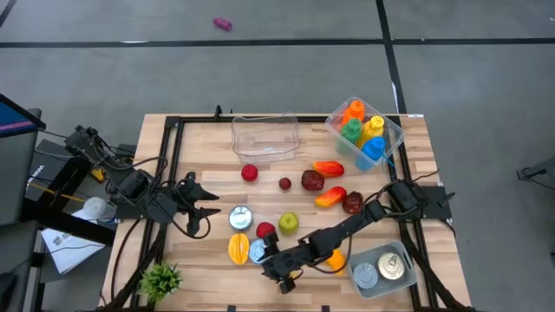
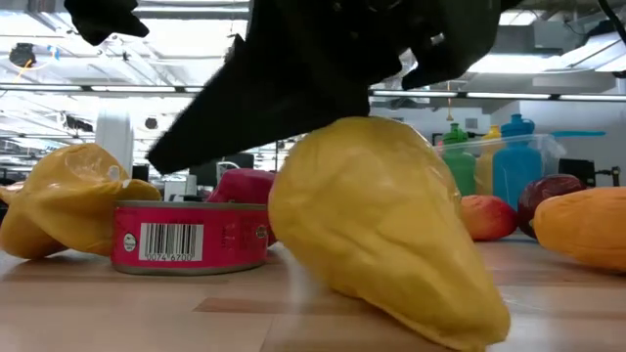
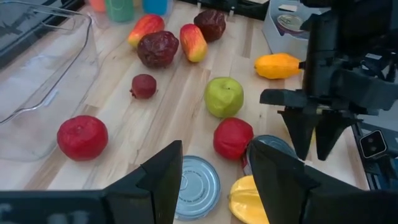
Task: Pick & Place Food Item
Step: Put the red tuna can into the gray bin
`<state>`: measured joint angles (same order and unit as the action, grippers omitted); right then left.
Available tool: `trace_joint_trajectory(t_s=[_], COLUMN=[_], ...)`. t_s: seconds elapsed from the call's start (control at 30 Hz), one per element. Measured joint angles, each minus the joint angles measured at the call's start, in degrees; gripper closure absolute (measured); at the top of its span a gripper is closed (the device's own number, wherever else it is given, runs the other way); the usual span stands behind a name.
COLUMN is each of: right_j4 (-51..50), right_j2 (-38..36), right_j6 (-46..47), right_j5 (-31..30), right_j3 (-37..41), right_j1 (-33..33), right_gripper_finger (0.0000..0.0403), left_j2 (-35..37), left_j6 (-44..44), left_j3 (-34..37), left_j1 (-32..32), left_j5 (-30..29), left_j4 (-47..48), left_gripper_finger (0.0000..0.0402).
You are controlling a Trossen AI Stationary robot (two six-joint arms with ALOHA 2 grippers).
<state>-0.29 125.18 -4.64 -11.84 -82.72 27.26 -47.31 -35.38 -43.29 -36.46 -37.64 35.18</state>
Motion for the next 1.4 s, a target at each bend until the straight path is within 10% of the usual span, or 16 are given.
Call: trace_joint_trajectory(t_s=[0.33,1.13,1.4], right_j4=[-36.28,-20.92,-20.78], right_j2=[-2.88,-1.32,0.29], right_j6=[1.89,1.62,4.59], right_j5=[-12.38,-5.99,-8.11], right_j3=[-5.80,-3.86,-4.28], right_j1=[0.47,-0.03,0.14], right_gripper_finger=[0.0239,0.0250,0.0346], left_j2=[0.02,0.00,0.00], left_j6=[-0.01,0.39,0.42], left_j3=[-0.02,-0.07,-0.04], left_j1=[0.01,0.01,0.01], left_j5=[-0.02,-0.03,-0.03], left_j4=[-0.22,-1.45,-1.62], left_gripper_finger=[0.0225,0.0225,0.0225])
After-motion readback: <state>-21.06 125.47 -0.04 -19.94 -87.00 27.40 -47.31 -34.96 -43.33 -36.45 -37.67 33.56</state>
